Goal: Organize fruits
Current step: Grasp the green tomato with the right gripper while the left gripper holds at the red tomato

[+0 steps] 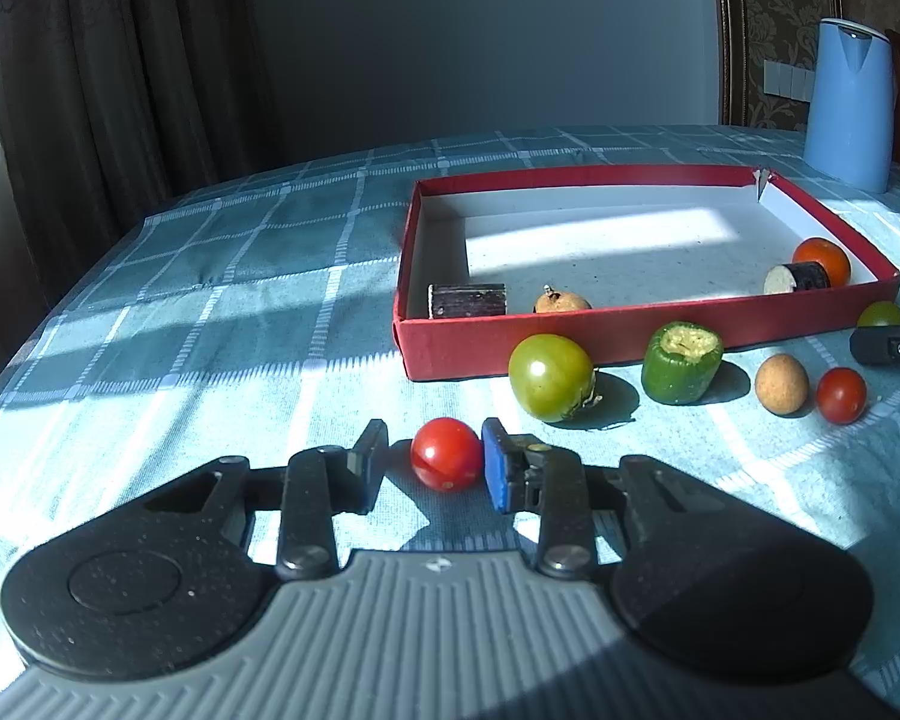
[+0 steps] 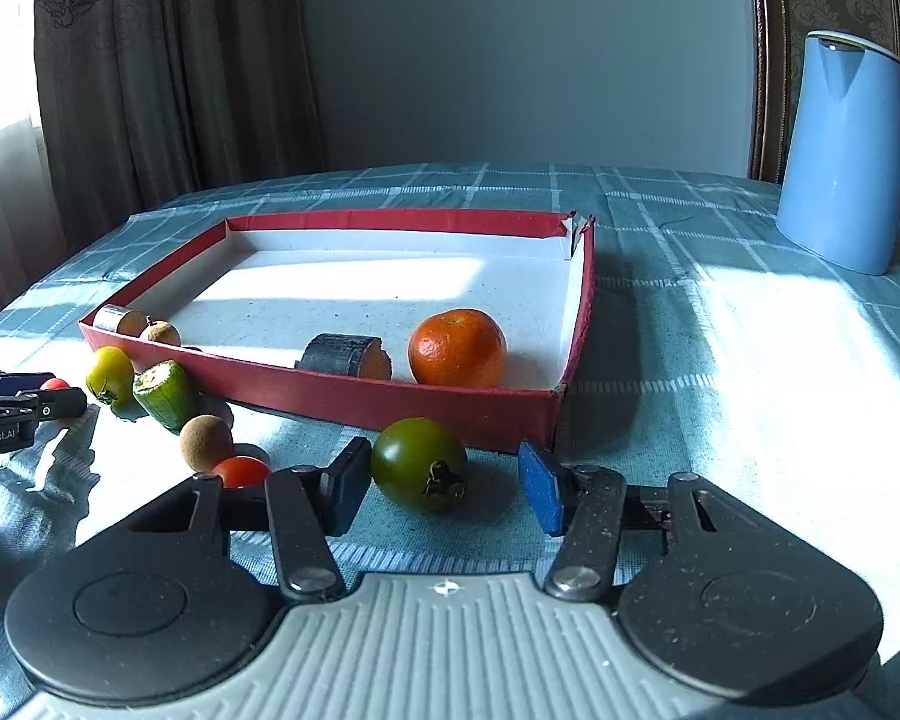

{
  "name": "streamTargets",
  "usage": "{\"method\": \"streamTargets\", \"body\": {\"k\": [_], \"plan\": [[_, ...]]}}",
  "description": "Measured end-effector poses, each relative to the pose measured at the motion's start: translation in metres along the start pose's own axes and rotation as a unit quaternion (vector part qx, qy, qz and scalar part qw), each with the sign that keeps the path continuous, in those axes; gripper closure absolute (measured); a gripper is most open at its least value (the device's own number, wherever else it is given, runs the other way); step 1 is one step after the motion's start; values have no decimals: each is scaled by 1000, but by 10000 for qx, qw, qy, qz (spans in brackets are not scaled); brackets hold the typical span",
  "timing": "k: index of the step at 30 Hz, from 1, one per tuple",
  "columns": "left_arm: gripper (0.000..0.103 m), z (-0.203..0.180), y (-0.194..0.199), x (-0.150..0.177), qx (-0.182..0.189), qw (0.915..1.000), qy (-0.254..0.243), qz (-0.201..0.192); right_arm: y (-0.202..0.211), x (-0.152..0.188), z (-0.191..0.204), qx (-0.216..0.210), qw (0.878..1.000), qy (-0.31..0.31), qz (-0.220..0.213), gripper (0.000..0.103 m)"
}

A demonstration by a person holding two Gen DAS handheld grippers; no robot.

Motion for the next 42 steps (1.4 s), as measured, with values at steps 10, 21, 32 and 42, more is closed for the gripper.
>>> {"method": "streamTargets", "body": {"k": [10,21,32,42], "plan": [[66,1,1,0,-104,9999,14,4,-1,1,6,-11,9999,163,-16,70],[66,0,2,1,-137,9999,-48,-40,11,0,1,-9,9993,20,-365,70],[74,-2,3,0,-152,9998,-97,-100,16,-1,2,14,9986,47,-523,70],[76,-3,4,0,-171,9997,-132,-94,18,0,3,-11,9983,81,-575,70]]}}
Point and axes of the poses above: each gripper's, at about its wrist camera, not at the fingertips, and y roughly against the way its jaws point, z to its left, x to its underside, the point moved 4 cm from there along -y, roughly the way its jaws point, and after that the axes turned 11 degrees about -x, right-handed, at the moved point
